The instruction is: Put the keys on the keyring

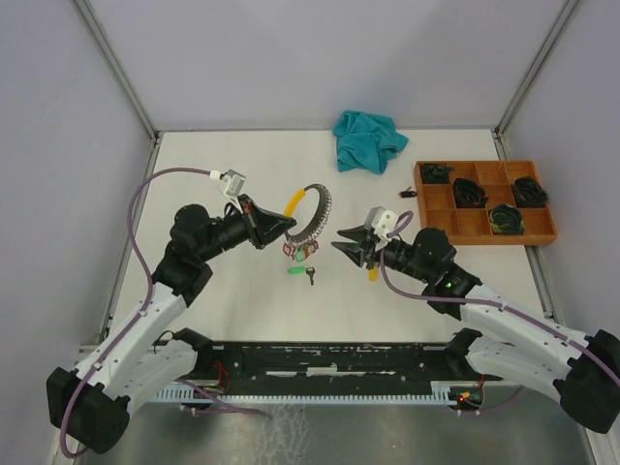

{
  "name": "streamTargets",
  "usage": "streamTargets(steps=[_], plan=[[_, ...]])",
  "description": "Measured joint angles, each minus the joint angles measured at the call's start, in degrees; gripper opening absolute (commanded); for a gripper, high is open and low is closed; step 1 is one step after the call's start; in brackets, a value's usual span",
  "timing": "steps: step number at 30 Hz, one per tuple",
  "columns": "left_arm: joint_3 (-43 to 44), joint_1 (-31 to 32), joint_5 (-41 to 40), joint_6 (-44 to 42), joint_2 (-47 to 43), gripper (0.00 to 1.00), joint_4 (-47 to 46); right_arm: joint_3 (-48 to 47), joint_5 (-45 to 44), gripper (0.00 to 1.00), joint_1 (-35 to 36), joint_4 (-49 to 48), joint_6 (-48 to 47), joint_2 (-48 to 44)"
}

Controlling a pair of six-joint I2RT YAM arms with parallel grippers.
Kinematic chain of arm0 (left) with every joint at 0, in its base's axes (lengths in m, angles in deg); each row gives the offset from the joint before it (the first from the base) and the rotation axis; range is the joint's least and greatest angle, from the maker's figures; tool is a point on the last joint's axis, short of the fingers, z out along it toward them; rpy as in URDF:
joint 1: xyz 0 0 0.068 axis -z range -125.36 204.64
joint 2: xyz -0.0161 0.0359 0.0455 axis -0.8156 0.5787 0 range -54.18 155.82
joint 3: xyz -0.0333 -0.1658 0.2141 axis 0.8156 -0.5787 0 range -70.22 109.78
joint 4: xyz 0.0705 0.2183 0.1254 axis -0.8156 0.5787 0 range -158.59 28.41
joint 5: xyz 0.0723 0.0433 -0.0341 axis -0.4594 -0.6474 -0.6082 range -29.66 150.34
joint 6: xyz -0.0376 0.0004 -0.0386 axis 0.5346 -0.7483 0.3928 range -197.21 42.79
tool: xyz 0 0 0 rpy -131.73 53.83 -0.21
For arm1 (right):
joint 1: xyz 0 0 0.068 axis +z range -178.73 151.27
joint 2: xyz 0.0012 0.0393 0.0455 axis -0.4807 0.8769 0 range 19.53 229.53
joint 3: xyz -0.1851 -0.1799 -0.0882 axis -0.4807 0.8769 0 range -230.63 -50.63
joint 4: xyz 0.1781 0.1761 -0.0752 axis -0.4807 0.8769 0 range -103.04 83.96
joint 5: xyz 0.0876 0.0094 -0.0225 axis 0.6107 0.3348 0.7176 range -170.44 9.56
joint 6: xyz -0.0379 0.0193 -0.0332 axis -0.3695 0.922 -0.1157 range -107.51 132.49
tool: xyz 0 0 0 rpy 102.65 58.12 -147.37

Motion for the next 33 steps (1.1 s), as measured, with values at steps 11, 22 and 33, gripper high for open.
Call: streamTargets(steps=[11,22,33], plan=[[10.6,4.3,-2.5,-15.1,2.3,0.03,14.0,0.7,-6.0,0.31,5.0,-7.3,-2.1,2.4],[12.1,8.1,-5.3,-19.1,3.4,0.03,18.0,0.7,-8.7,0.23,6.6,-10.3,-3.0,6.7],[12.6,8.9,-6.6,-20.2,3.7,0.03,18.8,0.7,-10.3,0.19,6.7,-11.0,-3.8,7.8]])
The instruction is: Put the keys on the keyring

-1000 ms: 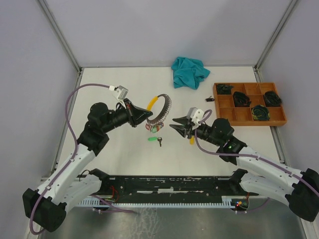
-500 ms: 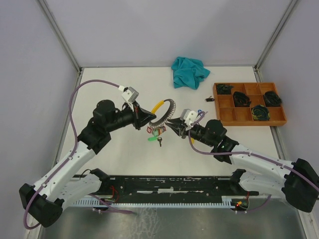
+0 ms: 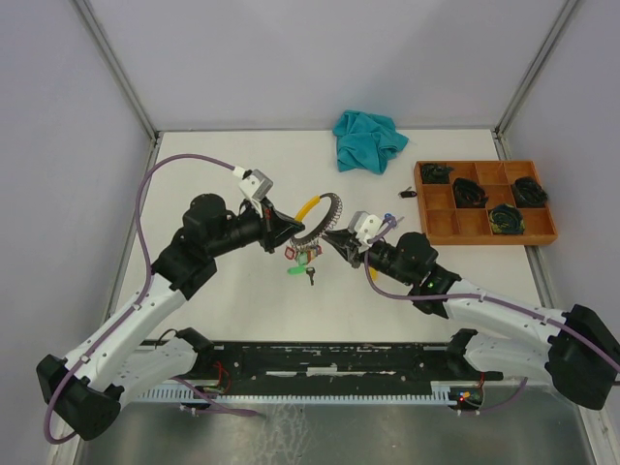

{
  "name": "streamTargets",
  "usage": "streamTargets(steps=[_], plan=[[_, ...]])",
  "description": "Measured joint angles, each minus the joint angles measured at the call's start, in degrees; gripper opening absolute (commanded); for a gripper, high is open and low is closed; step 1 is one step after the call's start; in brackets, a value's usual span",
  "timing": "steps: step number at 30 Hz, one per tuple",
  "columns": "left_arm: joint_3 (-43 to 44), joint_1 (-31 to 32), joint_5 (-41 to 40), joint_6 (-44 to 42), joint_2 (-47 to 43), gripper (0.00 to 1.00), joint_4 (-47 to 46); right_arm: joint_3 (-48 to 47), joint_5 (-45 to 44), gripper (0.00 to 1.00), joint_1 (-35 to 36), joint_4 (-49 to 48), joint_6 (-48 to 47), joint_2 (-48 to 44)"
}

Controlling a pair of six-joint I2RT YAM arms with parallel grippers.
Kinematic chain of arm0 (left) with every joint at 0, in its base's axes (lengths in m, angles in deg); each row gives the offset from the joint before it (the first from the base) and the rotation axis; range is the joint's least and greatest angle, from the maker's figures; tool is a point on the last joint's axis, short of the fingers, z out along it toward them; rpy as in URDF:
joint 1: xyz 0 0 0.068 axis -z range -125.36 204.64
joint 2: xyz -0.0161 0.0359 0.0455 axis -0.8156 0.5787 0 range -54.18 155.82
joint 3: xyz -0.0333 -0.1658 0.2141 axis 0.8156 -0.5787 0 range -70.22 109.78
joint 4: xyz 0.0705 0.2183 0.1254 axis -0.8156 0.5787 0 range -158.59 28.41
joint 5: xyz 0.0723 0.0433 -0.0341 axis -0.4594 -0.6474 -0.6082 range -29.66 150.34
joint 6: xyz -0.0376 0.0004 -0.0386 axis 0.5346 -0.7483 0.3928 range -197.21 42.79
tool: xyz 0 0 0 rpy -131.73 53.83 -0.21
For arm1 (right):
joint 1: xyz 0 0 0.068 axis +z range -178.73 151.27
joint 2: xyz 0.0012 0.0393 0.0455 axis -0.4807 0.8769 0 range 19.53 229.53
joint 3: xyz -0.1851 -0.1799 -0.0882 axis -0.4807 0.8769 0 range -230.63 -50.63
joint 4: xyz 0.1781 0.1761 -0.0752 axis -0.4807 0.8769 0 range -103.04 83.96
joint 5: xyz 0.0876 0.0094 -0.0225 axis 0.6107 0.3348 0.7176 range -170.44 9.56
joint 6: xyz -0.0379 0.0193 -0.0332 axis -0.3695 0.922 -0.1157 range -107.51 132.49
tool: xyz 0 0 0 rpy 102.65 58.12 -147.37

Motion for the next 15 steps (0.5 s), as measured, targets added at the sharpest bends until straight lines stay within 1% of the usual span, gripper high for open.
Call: streamTargets(steps=[8,15], plan=[[0.0,0.0,-0.2,0.0,0.0,0.03,0.1,0.2,0.1,0.22,0.0,0.0,0.0,0.5],[0.0,0.0,-1.4,0.0,0.0,0.03,0.0,0.2,0.3,0.21,0.0,0.9,0.0,1.1]])
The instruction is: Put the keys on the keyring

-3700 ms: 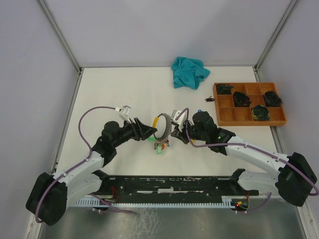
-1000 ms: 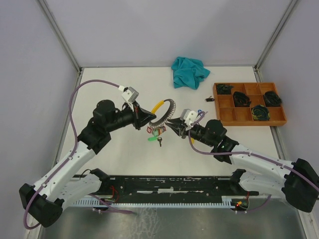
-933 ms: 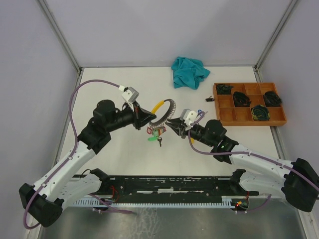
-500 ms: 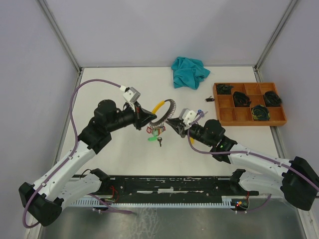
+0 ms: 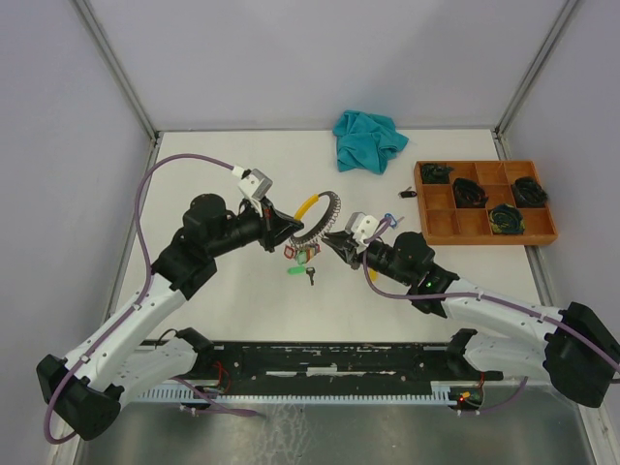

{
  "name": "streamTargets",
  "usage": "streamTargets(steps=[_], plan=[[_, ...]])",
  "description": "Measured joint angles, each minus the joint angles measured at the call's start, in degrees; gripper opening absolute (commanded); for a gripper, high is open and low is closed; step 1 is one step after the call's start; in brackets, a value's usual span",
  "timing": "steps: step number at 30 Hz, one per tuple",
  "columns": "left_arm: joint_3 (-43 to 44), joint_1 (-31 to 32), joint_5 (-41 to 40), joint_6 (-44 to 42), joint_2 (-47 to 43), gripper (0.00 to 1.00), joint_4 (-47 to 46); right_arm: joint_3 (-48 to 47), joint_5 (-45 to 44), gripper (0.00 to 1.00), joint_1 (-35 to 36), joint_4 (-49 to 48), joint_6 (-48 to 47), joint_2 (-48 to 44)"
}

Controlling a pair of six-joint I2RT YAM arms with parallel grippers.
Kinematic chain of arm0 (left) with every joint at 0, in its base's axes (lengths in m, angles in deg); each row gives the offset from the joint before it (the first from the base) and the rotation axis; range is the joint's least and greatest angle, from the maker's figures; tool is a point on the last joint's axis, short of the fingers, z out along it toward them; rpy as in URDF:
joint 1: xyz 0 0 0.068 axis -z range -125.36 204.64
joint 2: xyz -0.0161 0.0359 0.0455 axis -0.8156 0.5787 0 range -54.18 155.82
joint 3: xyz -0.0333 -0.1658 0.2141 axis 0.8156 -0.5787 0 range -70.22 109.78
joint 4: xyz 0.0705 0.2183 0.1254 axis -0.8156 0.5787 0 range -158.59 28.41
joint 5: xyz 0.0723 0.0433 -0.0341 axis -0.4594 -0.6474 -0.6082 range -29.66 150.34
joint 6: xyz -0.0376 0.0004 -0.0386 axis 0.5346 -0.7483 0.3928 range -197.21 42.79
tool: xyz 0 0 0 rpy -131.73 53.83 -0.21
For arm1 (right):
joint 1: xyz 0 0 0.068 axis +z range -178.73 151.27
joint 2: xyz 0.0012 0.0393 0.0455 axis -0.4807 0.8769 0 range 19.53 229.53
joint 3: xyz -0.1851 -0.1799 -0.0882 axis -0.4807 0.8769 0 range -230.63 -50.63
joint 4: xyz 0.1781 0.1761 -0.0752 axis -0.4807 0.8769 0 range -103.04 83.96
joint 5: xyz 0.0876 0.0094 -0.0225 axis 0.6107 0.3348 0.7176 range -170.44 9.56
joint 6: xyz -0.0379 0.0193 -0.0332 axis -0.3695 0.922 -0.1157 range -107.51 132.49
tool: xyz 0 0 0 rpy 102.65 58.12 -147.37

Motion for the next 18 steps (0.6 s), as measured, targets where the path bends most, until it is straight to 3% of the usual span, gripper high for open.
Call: streamTargets(steps=[18], plan=[[0.0,0.0,-1.1,0.0,0.0,0.03,0.0,0.7,-0.9,0.23,0.0,1.8,-1.2,-1.0]])
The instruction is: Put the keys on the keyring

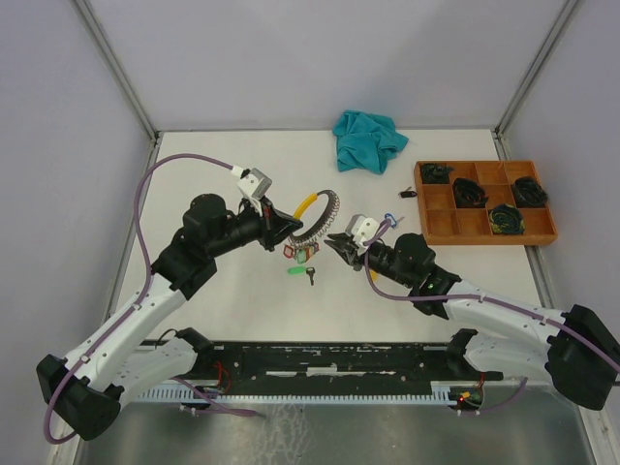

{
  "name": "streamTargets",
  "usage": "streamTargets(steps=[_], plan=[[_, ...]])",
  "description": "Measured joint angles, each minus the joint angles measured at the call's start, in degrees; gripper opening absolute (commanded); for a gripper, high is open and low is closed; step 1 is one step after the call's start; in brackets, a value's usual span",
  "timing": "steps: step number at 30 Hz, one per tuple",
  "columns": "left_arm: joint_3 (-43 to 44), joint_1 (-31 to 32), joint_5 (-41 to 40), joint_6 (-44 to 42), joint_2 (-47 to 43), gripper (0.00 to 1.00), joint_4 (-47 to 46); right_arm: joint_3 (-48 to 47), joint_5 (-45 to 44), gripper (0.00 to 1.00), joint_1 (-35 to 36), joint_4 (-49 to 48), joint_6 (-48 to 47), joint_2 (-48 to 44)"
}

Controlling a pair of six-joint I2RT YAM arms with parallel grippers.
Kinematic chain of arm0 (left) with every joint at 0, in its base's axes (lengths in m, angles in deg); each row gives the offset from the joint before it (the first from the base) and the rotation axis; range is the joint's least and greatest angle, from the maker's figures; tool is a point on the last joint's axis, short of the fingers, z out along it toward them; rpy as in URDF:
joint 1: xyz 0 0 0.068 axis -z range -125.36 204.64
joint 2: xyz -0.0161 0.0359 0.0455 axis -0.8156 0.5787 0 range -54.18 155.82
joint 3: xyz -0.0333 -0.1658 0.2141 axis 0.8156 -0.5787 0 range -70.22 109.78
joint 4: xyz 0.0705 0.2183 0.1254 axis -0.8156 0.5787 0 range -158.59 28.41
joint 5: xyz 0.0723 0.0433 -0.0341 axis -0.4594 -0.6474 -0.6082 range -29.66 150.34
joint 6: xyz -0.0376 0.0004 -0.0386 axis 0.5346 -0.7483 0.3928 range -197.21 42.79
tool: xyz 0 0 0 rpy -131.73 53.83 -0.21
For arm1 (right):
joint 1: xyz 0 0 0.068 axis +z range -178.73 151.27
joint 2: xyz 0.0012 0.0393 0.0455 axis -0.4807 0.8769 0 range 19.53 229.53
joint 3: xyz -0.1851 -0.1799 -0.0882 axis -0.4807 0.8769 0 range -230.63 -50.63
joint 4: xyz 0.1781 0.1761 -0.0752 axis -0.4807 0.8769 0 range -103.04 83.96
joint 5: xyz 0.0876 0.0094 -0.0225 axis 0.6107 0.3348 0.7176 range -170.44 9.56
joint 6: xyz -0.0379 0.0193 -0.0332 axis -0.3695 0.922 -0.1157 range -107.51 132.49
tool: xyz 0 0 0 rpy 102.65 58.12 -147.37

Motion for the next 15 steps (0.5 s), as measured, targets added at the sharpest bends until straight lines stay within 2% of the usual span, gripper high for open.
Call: streamTargets(steps=[15], plan=[[0.0,0.0,-0.1,0.0,0.0,0.03,0.0,0.1,-0.5,0.22,0.0,-1.2,0.1,0.5]])
